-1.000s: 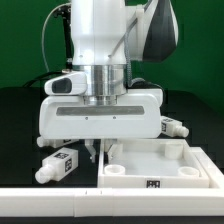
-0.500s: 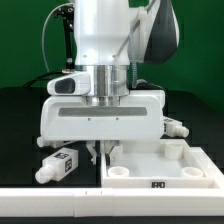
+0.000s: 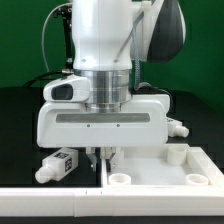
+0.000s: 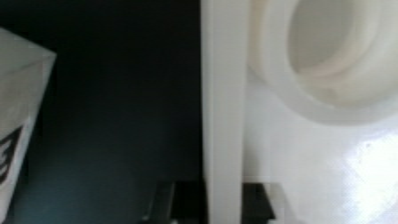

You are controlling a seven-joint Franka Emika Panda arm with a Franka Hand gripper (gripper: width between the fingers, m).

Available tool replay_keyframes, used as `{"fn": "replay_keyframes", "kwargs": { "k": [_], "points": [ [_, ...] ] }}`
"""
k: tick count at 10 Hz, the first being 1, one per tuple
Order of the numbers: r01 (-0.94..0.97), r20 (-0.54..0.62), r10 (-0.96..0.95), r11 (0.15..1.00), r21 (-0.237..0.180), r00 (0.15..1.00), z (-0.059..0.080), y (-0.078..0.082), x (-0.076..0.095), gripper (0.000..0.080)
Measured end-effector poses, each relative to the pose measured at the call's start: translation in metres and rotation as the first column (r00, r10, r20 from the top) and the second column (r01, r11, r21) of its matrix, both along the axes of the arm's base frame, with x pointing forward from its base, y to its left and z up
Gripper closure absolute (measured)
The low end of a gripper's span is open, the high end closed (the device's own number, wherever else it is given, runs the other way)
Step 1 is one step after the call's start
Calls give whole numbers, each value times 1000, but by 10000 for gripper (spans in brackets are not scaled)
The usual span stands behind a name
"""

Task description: Assemble square table

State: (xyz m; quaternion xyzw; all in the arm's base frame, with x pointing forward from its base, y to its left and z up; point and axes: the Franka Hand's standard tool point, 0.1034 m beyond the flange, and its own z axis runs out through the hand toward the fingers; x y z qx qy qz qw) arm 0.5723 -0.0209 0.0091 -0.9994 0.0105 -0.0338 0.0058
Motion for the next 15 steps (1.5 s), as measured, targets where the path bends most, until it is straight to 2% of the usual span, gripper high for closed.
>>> {"fn": "replay_keyframes", "kwargs": {
  "k": [2,3,4,5,6,7,8,9,12,13,15],
  "points": [
    [-5,0,5,1000,0,1000,0,0,0,748],
    [-5,0,5,1000,0,1000,0,0,0,566],
    [-5,-8,5,1000,2,1000,1,-2,-1,566],
    [6,-56,-5,1000,16,998,12,-5,-8,431],
    [4,-90,-2,999,32,996,33,0,-12,249],
    [-10,-85,13,999,35,996,48,6,-18,249],
    [-5,-77,7,999,38,997,62,13,-28,181],
    [10,-79,-7,999,39,997,64,17,-32,155],
    [-15,-88,19,999,39,996,60,19,-36,151],
    [-73,-91,76,997,41,993,58,25,-47,150],
    [-179,-103,183,983,49,978,53,36,-85,150]
  ]
}}
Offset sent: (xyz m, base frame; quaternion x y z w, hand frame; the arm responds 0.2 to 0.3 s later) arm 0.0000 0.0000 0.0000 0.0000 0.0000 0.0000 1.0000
